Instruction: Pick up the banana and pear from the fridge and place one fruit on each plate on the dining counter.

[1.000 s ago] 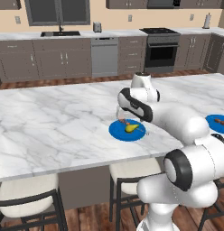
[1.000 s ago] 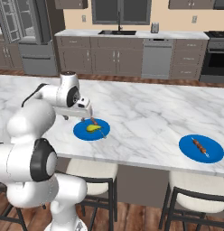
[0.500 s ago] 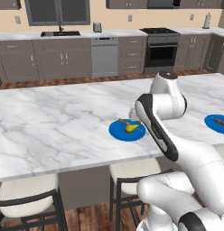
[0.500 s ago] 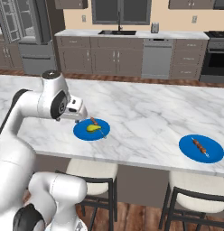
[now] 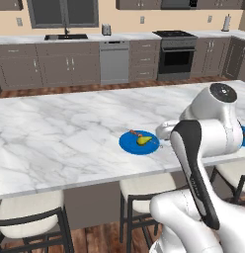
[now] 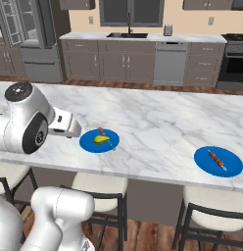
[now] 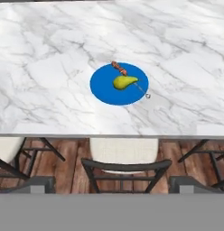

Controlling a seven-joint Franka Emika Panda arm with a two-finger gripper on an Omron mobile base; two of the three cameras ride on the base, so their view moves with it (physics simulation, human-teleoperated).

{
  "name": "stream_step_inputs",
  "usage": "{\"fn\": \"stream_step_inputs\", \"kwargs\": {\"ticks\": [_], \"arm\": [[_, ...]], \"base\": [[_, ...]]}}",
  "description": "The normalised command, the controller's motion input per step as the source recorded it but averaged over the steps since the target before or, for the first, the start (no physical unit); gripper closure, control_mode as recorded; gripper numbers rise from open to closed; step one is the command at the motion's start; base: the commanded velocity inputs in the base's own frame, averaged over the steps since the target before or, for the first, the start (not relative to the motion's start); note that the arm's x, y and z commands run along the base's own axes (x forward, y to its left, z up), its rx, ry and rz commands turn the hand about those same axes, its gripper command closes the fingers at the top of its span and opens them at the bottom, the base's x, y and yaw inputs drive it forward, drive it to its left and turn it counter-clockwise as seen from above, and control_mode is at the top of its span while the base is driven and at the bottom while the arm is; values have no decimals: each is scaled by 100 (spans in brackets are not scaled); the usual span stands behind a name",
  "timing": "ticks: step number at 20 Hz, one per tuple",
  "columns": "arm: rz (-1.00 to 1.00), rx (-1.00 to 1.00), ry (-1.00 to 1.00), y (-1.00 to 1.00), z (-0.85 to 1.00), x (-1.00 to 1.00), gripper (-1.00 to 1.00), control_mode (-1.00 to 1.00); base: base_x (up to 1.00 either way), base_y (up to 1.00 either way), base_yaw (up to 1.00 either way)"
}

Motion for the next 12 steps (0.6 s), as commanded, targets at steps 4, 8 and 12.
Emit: {"fn": "stream_step_inputs", "kwargs": {"ticks": [4, 8, 12], "arm": [[0, 0, -2, -1, 70, -72, -100, -100], [0, 0, -11, -5, 85, -75, -100, -100], [0, 0, -9, -1, 80, -79, -100, -100]], "base": [[0, 0, 0], [0, 0, 0], [0, 0, 0]]}}
